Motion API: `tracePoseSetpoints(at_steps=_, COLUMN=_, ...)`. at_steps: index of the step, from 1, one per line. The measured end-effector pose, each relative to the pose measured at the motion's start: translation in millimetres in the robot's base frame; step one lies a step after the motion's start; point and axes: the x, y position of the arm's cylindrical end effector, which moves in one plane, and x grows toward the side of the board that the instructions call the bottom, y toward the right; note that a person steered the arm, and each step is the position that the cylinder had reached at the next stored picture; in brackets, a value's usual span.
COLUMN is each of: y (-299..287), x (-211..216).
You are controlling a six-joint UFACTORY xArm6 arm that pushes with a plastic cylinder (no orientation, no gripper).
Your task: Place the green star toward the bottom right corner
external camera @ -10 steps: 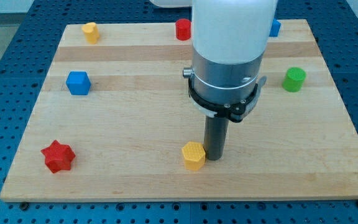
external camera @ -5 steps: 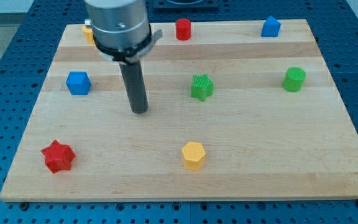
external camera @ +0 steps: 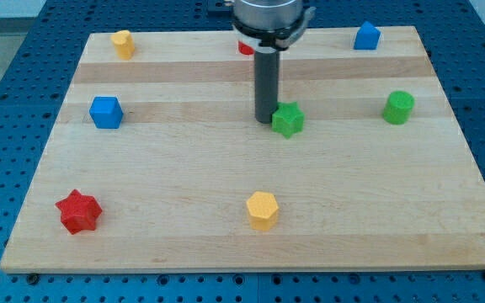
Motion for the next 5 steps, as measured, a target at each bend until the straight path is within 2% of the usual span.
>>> tracePoseSetpoints(at_steps=3, y=73.8, x=13.4)
tracePoseSetpoints(at_steps=5, y=110.5, x=54.0)
